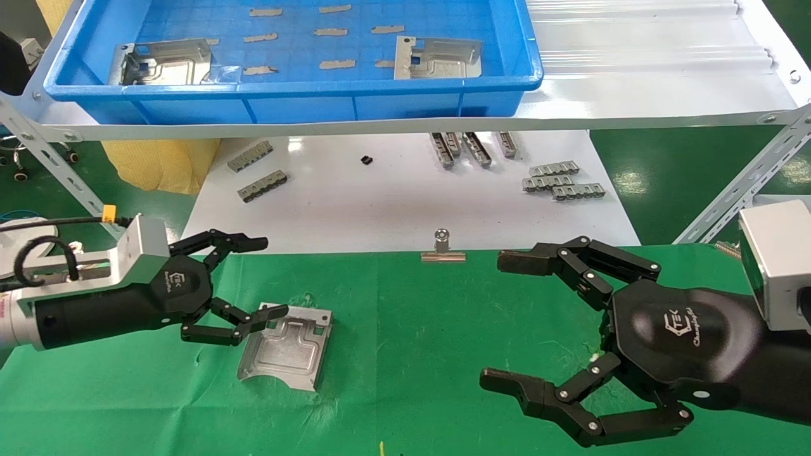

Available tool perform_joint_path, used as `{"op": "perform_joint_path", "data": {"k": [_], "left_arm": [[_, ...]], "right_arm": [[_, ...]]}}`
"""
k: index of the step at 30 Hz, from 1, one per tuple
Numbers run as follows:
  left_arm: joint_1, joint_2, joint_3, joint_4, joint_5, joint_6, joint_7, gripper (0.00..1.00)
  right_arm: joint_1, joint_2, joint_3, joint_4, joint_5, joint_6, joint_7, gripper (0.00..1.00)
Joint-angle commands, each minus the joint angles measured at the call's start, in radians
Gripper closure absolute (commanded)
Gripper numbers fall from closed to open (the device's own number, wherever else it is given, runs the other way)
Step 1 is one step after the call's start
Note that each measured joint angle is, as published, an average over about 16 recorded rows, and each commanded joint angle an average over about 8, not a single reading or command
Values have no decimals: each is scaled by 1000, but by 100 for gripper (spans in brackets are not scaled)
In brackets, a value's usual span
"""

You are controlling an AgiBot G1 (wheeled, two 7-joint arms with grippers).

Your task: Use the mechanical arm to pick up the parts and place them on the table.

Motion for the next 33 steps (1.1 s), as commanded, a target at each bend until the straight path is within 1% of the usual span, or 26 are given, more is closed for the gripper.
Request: {"op": "perform_joint_path", "data": {"k": [1, 33], "left_arm": [[19, -12, -13, -44, -13, -3, -29, 0], [320, -199, -230, -759, -216, -56, -493, 0]], "right_arm": [[0, 0, 0, 0, 0, 0, 0, 0], [0, 0, 0, 0, 0, 0, 0, 0]]}}
